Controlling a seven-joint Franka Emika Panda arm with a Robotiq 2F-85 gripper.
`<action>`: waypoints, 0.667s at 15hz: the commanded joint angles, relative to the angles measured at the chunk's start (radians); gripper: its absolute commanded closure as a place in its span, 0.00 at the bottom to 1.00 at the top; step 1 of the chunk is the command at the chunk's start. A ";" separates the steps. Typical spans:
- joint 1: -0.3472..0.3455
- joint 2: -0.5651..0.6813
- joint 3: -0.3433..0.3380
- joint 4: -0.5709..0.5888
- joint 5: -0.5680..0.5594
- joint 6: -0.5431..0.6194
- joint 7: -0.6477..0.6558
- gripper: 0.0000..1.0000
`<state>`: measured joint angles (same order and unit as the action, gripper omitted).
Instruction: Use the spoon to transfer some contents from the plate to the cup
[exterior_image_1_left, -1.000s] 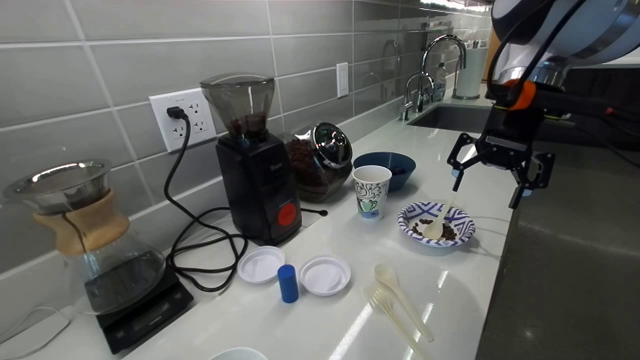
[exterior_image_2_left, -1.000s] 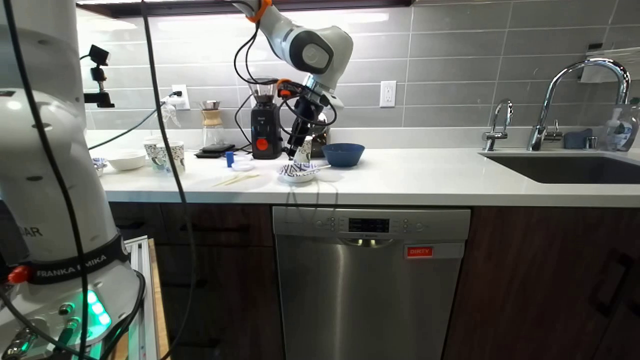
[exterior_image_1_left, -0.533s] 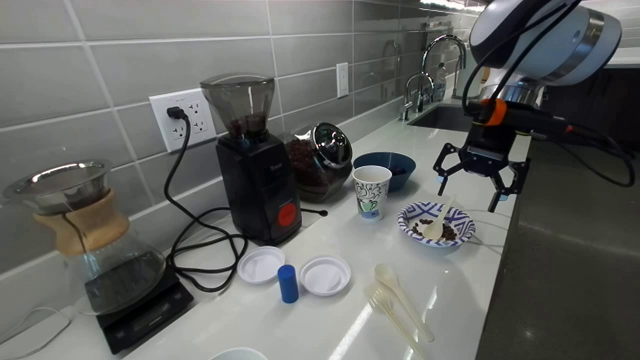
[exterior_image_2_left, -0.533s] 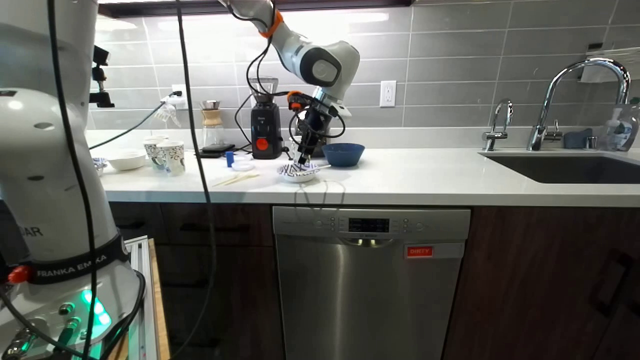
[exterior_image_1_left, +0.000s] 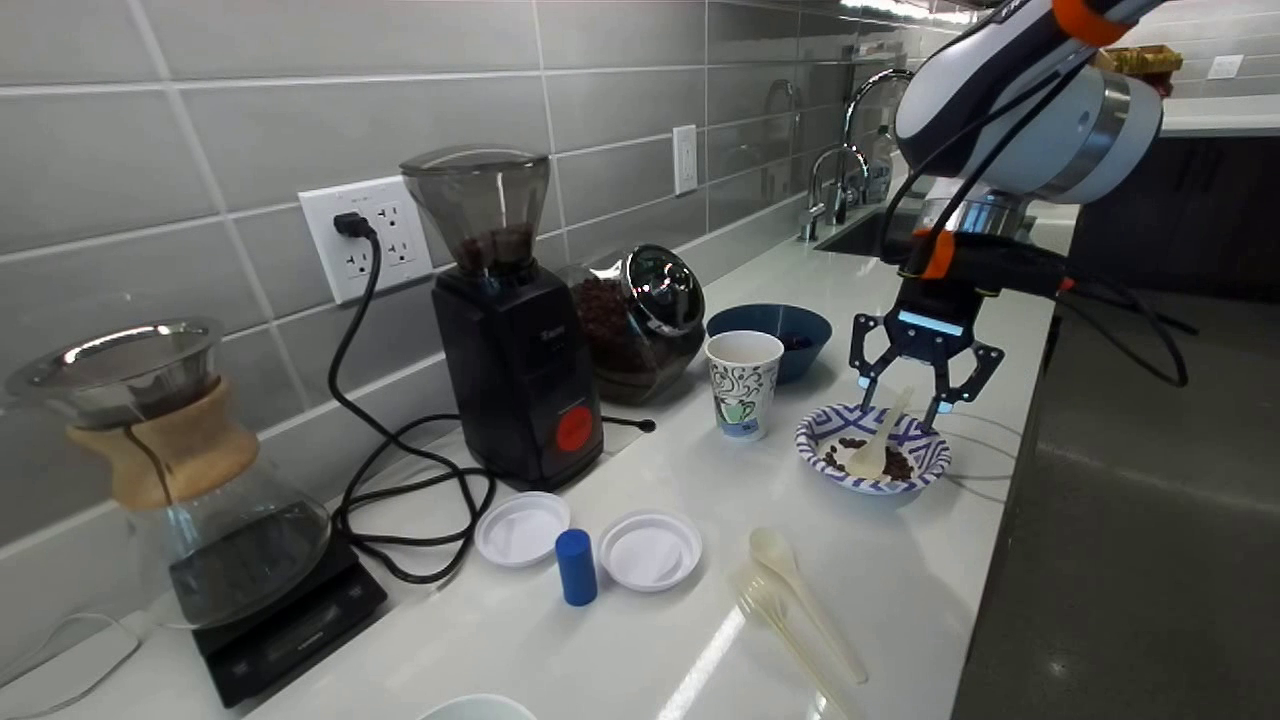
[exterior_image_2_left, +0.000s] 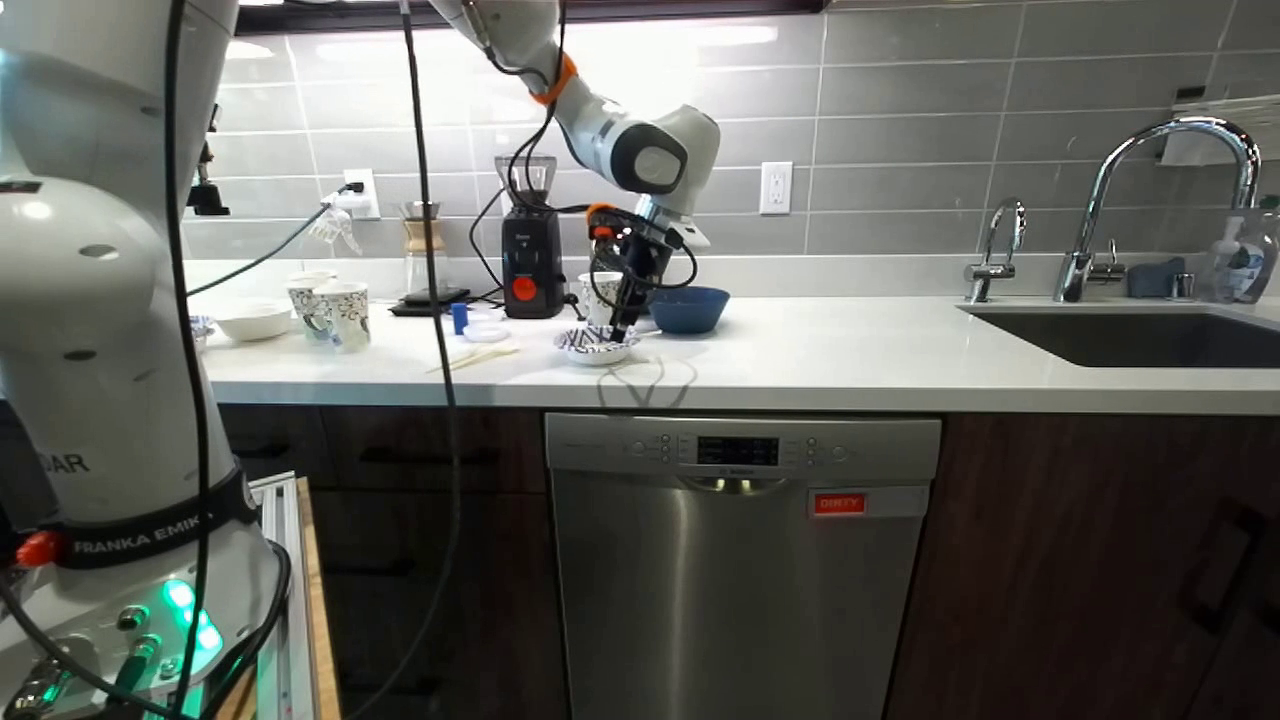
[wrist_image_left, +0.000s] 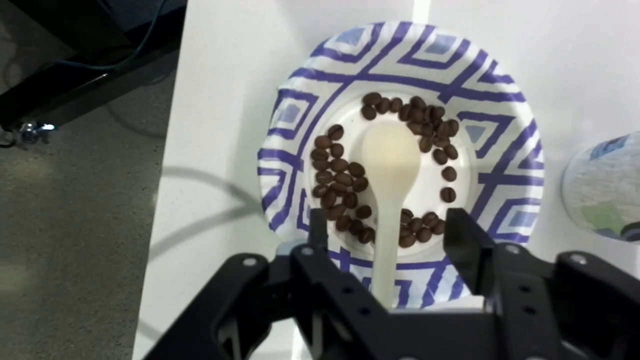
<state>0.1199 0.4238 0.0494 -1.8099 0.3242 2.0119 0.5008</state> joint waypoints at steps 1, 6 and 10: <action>0.023 0.046 -0.015 0.056 -0.038 0.008 0.051 0.42; 0.031 0.075 -0.019 0.080 -0.051 0.000 0.081 0.78; 0.043 0.080 -0.019 0.081 -0.063 0.003 0.106 1.00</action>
<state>0.1372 0.4856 0.0431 -1.7582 0.2898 2.0146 0.5632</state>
